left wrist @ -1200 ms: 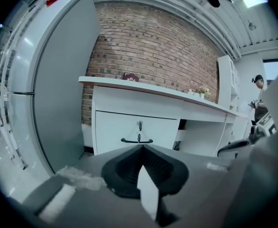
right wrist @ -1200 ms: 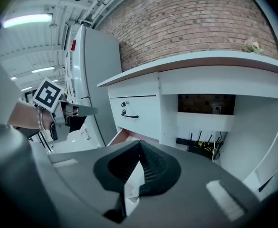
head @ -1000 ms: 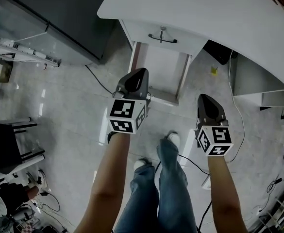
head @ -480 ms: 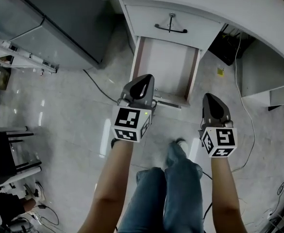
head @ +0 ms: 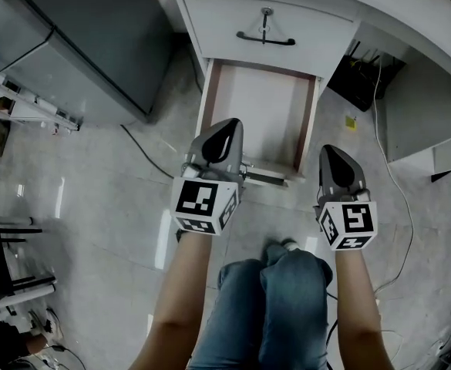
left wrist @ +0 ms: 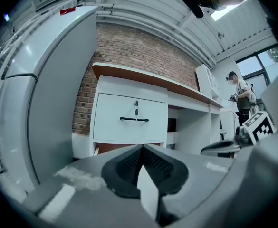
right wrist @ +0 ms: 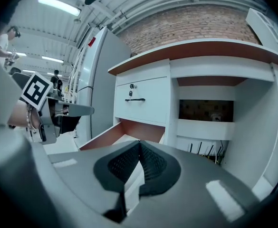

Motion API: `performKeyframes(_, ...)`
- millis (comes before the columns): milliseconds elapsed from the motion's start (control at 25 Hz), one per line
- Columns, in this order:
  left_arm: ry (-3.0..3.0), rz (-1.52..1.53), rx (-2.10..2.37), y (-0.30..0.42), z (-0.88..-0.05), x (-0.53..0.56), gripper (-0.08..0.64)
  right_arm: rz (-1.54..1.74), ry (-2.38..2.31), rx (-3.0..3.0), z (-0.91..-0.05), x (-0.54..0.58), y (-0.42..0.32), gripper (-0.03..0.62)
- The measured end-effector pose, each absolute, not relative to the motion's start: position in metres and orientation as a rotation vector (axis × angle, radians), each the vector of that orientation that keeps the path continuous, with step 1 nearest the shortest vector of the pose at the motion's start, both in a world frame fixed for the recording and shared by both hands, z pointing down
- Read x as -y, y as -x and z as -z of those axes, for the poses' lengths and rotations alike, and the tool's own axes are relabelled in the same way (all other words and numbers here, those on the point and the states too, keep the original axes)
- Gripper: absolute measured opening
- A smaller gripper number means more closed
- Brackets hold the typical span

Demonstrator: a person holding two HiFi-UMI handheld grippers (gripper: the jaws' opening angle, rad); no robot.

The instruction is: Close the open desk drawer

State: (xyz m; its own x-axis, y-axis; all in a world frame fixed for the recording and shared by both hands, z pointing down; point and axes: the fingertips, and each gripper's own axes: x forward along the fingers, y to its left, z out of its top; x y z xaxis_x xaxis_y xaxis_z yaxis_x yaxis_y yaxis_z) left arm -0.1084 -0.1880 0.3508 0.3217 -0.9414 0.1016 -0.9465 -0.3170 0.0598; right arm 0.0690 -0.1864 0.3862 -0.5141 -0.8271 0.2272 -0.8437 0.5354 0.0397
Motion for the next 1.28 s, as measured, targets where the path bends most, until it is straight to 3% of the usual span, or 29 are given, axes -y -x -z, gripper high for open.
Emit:
performKeyframes(240, -2.506, -0.078, 1.811, 0.103, -0.372, 0.184, -0.003, 0.036, -1.434, 2.582, -0.401, 0.188, -0.067, -0.002)
performKeyframes(920, -2.524, -0.049, 1.779, 0.106, -0.426, 0.132, -0.003, -0.052, -1.575, 2.561, -0.429, 0.163, -0.084, -0.002)
performKeyframes(1080, -2.5, -0.078, 1.762, 0.104, -0.442, 0.115, 0.091, -0.09, -1.579, 2.546, -0.437, 0.157, -0.088, -0.002)
performKeyframes(1280, -2.401, -0.121, 1.769, 0.1, -0.473, 0.101, 0.117, -0.174, -1.617, 2.522, -0.45, 0.149, -0.096, -0.002)
